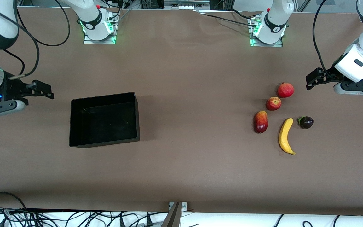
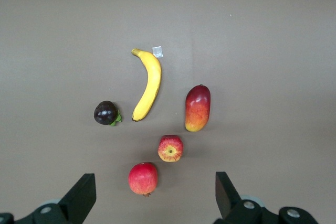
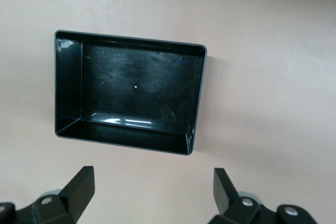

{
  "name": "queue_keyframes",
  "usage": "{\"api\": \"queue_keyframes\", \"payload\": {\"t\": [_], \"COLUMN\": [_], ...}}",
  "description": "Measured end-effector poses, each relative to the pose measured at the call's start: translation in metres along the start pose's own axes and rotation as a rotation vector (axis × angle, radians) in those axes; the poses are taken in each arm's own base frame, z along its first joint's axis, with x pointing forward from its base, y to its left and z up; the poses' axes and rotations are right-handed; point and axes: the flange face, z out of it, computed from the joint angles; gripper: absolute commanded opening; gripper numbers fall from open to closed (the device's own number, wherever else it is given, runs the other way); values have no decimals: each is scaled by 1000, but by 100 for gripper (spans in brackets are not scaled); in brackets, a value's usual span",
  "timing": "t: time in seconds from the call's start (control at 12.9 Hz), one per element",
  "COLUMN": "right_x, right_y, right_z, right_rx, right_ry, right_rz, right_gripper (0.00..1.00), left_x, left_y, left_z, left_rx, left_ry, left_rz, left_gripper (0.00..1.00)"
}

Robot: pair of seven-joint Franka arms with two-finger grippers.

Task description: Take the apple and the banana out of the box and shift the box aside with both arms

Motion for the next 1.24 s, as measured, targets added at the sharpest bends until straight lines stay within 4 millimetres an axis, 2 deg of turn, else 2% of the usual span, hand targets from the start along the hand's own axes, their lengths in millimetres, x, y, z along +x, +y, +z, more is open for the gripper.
{"api": "queue_keyframes", "payload": {"t": [0.39, 0.7, 0.93, 1.24], "right_x": [-27, -43, -52, -51], "right_y": [-31, -33, -25, -23], "right_z": [-1, -7, -15, -20], "right_rx": [-29, -1, 0, -9], "right_ry": [-27, -12, 0, 20], "right_rz": [13, 0, 11, 12], "right_gripper": [100, 100, 100, 100], "left_x": [0, 0, 0, 0], "left_y": [0, 0, 0, 0], "left_z": [0, 0, 0, 0], "left_rx": [0, 0, 0, 0], "left_ry": [0, 0, 0, 0], "left_rz": [0, 0, 0, 0], "left_gripper": [100, 100, 100, 100]}}
